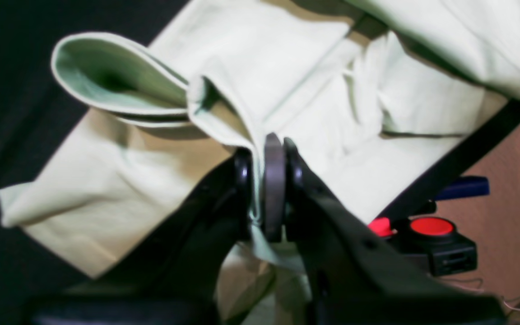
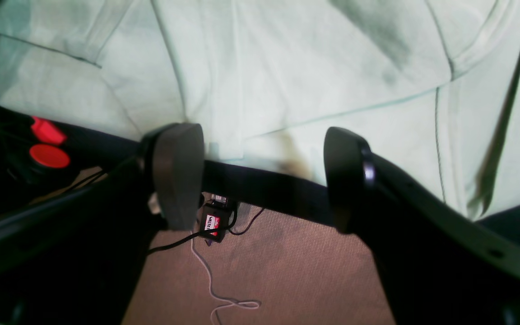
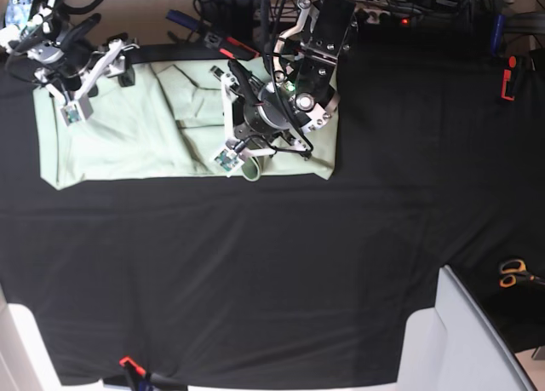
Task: Fold the T-shirt properly
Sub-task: 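Carry the shirt end with the left gripper toward the right gripper, then lower the folded end onto the shirt, open the left gripper and withdraw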
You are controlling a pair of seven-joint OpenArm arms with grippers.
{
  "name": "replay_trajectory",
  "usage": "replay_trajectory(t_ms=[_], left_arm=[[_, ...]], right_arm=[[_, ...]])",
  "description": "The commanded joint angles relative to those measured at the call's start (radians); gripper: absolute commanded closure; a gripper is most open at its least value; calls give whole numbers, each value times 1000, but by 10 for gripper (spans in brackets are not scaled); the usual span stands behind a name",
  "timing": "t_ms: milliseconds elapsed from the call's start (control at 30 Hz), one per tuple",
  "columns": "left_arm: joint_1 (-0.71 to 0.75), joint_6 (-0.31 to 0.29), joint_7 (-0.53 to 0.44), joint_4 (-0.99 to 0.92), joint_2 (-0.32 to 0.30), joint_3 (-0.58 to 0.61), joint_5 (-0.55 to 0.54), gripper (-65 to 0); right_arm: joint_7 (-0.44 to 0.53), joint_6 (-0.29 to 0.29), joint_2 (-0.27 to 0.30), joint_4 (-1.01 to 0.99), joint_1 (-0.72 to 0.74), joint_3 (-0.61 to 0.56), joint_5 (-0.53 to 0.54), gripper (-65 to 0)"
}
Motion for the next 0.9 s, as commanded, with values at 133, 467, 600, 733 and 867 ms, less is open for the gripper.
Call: replay_trajectory(t_ms=[133, 467, 600, 733, 867], left_arm=[[-15, 0, -15, 7, 13, 4, -10, 0], [-30, -1, -15, -2, 13, 33, -11, 0], [-45, -1, -15, -48, 13, 85, -11, 0], [-48, -1, -15, -51, 13, 74, -11, 0], [-50, 0, -15, -48, 13, 73, -11, 0]], right_arm=[[16, 6, 6, 17, 0, 4, 13, -395], [16, 6, 6, 17, -1, 4, 13, -395], [16, 6, 6, 17, -3, 4, 13, -395], [16, 6, 6, 17, -6, 7, 13, -395], [16, 6, 6, 19, -6, 6, 13, -395]])
